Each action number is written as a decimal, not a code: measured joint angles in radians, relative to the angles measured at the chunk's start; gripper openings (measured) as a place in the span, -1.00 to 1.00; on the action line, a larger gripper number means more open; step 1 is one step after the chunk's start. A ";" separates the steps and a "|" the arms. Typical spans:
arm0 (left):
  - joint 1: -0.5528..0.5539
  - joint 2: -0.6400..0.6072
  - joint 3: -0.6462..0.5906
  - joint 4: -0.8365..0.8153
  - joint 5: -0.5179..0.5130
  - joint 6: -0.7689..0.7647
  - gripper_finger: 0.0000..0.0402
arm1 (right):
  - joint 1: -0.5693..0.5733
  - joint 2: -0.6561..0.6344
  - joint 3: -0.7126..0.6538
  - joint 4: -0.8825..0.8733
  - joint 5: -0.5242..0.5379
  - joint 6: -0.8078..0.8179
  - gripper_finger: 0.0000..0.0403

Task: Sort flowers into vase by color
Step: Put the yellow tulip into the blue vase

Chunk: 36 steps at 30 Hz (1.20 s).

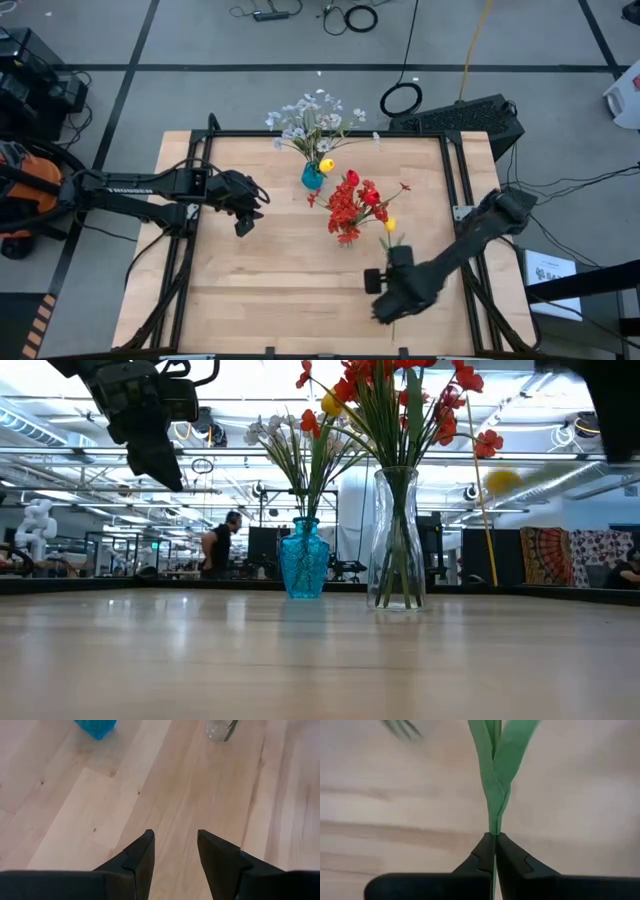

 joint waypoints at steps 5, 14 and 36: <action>0.000 0.000 0.000 0.040 0.021 -0.003 -0.23 | 0.037 -0.134 0.001 -0.053 0.258 0.025 -1.00; 0.000 0.000 0.000 0.119 0.030 -0.070 -0.23 | 0.076 -0.302 0.002 -0.183 0.596 -0.036 -1.00; 0.000 -0.075 0.001 0.600 0.236 -0.076 -0.23 | -0.160 -0.380 0.004 0.957 0.555 -1.603 -1.00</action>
